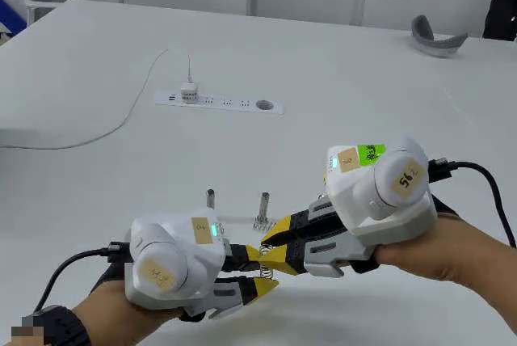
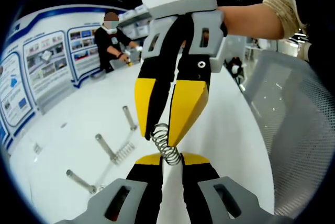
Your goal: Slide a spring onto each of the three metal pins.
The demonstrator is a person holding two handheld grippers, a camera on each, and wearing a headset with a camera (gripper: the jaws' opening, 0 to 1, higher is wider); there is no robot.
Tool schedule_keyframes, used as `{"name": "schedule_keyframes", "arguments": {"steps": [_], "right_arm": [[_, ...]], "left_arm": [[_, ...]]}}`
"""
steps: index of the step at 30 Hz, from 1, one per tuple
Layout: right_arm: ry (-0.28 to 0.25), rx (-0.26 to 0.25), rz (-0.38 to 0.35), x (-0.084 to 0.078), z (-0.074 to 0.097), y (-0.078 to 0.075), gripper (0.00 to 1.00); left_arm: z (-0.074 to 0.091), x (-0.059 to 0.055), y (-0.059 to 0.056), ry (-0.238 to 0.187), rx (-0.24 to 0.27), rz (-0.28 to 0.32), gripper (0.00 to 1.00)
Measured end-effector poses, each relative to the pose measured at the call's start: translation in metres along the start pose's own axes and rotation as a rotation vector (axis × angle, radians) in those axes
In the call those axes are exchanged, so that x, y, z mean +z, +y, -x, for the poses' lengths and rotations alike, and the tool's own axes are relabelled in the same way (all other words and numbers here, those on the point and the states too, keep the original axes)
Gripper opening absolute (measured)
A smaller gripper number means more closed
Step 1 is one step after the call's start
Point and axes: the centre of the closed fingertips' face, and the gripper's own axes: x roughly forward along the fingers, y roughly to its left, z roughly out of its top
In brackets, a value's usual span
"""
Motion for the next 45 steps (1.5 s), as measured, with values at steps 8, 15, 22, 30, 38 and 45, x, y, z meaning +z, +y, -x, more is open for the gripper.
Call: {"name": "schedule_keyframes", "arguments": {"steps": [8, 15, 22, 30, 38, 45], "right_arm": [[0.009, -0.002, -0.003, -0.004, 0.001, 0.0, 0.11], [0.007, -0.014, -0.006, -0.003, 0.004, -0.004, 0.12], [0.002, -0.038, -0.017, -0.005, 0.01, -0.012, 0.12], [-0.003, -0.068, -0.031, -0.008, 0.018, -0.02, 0.12], [-0.008, -0.091, -0.045, -0.011, 0.023, -0.028, 0.12], [-0.013, -0.112, -0.059, -0.013, 0.029, -0.035, 0.12]], "left_arm": [[0.002, 0.0, 0.003, -0.008, 0.009, 0.05, 0.23], [0.006, -0.001, 0.004, -0.016, 0.02, 0.084, 0.29], [0.012, -0.004, 0.008, -0.02, 0.037, 0.113, 0.36], [0.021, -0.008, 0.015, -0.028, 0.07, 0.149, 0.41], [0.031, -0.01, 0.022, -0.039, 0.101, 0.178, 0.44], [0.038, -0.014, 0.027, -0.038, 0.121, 0.189, 0.46]]}}
